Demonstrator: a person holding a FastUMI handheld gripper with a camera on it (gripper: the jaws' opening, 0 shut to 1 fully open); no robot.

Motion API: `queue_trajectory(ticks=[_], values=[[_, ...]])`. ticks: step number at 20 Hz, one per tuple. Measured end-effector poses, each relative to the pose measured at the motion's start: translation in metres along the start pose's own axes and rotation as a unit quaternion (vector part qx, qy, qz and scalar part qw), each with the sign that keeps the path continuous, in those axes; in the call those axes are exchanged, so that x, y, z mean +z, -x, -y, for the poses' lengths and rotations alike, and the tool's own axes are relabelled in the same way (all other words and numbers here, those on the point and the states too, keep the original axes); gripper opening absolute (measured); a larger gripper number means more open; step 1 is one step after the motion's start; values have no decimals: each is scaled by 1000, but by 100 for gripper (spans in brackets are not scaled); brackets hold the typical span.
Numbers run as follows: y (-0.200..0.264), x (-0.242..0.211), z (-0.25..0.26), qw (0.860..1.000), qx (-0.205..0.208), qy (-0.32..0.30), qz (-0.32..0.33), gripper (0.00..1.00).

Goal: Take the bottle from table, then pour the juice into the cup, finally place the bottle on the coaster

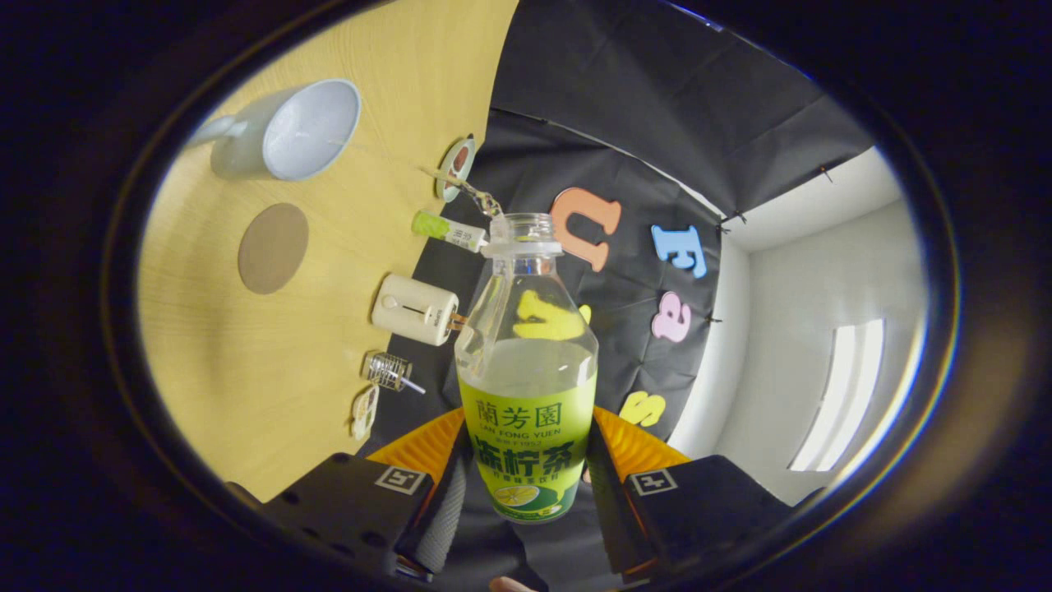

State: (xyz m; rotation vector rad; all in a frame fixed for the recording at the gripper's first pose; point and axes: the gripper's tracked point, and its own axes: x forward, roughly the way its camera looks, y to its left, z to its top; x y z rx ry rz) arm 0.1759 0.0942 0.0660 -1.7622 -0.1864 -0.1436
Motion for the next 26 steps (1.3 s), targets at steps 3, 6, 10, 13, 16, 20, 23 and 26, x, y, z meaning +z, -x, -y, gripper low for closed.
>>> queue_trajectory(ticks=[3,6,10,13,16,20,23,26], values=[[-5,-1,11,1000,-8,3,2,75],[-5,-3,20,1000,-14,8,2,76],[-5,-4,30,1000,-20,14,4,76],[-5,-5,35,1000,-23,15,5,75],[-9,-5,37,1000,-25,19,5,75],[-10,-8,38,999,-26,23,4,75],[-11,-8,38,999,-32,25,5,75],[-11,-8,40,999,-36,29,6,75]])
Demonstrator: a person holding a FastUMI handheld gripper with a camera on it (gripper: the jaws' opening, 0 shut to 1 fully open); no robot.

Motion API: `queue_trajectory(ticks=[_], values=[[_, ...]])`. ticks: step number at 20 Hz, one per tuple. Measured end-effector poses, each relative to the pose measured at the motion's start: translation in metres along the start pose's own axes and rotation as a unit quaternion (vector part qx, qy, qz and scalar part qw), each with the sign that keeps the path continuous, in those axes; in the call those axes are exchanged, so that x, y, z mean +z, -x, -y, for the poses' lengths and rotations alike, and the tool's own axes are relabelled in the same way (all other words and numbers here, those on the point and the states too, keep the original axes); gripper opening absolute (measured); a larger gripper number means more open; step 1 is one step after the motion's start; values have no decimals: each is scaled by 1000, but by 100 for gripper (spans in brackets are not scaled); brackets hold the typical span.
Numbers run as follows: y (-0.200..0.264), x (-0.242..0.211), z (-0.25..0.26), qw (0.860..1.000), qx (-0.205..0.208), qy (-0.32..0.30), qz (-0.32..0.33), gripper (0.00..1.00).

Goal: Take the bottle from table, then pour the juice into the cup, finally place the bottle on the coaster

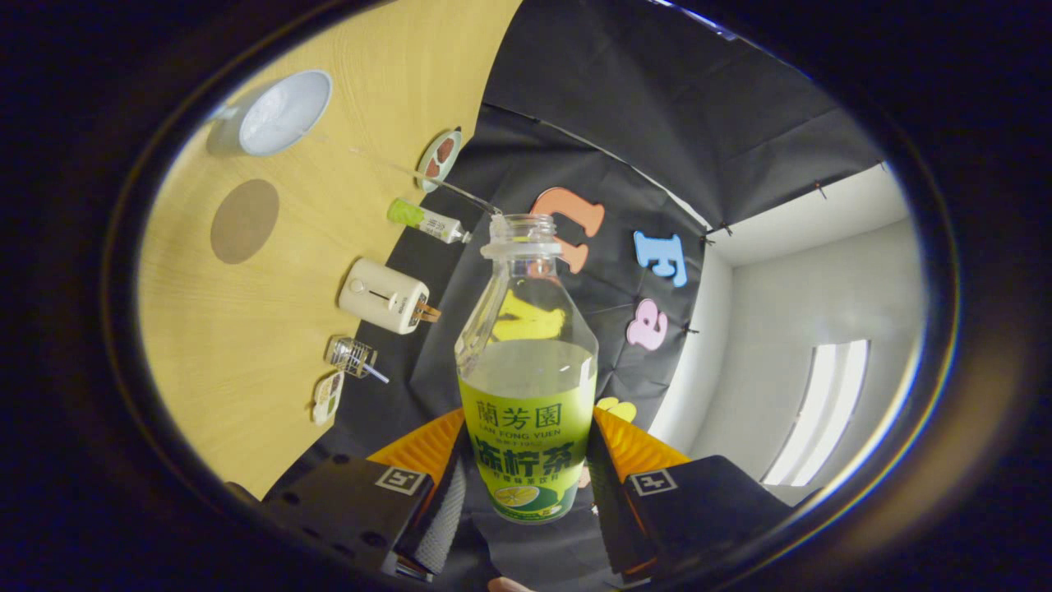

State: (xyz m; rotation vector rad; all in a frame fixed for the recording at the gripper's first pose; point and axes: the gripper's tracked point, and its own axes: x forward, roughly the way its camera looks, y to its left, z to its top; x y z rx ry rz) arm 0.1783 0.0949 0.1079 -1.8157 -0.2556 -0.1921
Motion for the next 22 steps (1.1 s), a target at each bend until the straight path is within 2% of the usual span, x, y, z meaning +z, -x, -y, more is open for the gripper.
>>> queue_trajectory(ticks=[15,22], values=[[8,8,12,999,-17,41,27,75],[-7,6,38,997,-36,61,31,75]])
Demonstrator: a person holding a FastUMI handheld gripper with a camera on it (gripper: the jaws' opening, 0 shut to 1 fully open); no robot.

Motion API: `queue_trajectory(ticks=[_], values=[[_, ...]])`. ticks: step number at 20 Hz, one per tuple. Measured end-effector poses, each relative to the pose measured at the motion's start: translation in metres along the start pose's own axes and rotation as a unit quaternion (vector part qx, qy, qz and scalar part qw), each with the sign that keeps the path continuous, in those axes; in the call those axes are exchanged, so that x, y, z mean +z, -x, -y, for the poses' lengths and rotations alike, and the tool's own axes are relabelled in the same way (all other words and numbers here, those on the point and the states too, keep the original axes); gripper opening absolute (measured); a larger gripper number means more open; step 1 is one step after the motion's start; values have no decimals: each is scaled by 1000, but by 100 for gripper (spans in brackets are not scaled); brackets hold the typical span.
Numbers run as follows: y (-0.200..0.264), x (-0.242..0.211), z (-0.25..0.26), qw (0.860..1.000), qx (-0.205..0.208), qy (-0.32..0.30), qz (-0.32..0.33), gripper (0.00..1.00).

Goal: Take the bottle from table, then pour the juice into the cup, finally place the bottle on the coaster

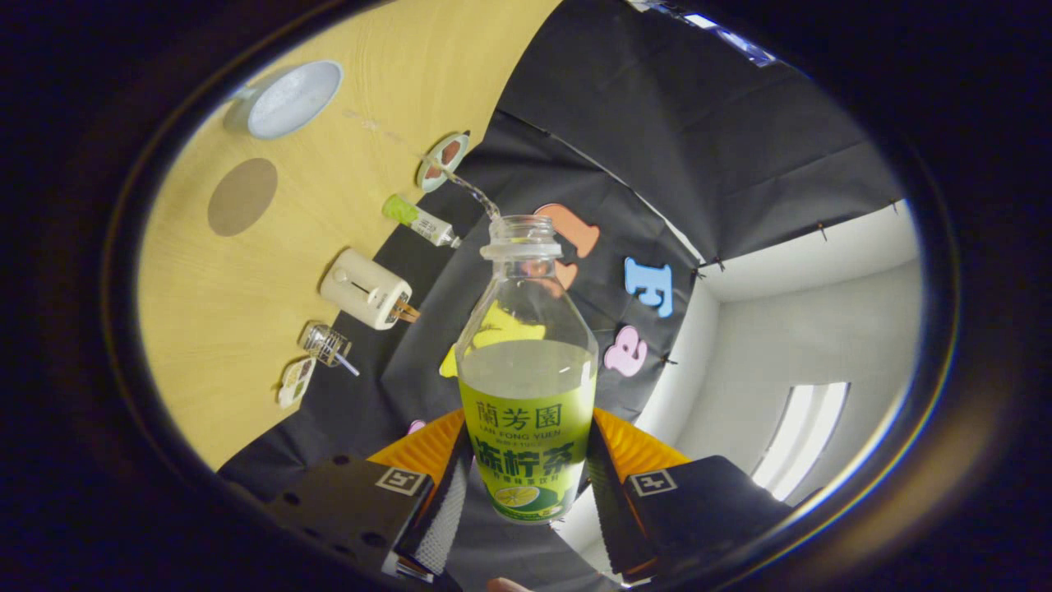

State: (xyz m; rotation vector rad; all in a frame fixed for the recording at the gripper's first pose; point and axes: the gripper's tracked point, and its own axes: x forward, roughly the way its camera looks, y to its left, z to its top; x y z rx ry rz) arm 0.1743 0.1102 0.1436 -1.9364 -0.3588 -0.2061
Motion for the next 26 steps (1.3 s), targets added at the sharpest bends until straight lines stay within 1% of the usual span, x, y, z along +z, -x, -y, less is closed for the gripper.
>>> queue_trajectory(ticks=[15,21,26], values=[[-15,-10,42,999,-34,14,3,75],[-17,-5,46,999,-40,15,9,75],[-18,-3,43,999,-38,4,9,75]])
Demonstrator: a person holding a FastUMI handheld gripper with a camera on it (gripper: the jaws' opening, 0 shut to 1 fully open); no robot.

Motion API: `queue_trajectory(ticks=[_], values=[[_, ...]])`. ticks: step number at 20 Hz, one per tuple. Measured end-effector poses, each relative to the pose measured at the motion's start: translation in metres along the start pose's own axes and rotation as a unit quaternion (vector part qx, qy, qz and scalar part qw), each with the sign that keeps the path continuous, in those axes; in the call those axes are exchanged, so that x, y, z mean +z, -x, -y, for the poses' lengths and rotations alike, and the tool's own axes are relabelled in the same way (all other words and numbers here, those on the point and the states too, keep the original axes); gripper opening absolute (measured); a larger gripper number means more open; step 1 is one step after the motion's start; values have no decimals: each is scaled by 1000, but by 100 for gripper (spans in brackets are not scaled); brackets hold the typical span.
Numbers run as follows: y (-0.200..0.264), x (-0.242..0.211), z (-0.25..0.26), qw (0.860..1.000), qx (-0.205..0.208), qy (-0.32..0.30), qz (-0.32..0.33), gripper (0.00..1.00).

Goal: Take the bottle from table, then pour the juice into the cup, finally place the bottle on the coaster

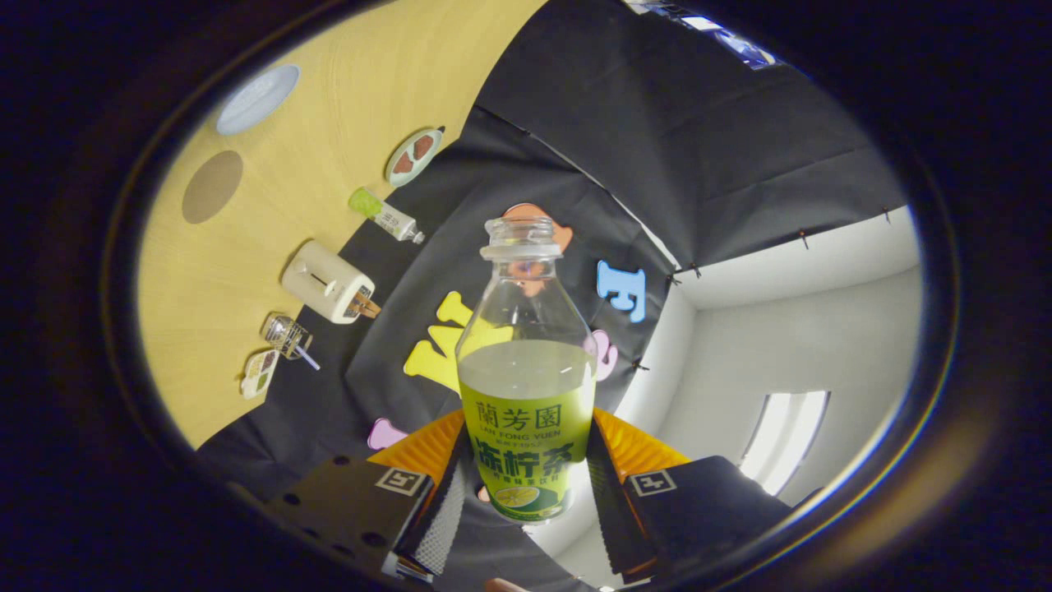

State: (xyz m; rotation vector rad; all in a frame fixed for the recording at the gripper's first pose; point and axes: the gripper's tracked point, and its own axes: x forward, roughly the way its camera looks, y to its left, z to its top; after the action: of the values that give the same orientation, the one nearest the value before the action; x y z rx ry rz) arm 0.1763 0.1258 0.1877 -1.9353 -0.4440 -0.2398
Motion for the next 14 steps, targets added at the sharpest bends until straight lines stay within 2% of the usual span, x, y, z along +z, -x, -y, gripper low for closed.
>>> queue_trajectory(ticks=[8,11,14], values=[[12,9,-25,999,29,-43,-1,75],[18,10,-44,995,56,-86,-10,75],[25,9,-67,983,90,-155,-27,75]])
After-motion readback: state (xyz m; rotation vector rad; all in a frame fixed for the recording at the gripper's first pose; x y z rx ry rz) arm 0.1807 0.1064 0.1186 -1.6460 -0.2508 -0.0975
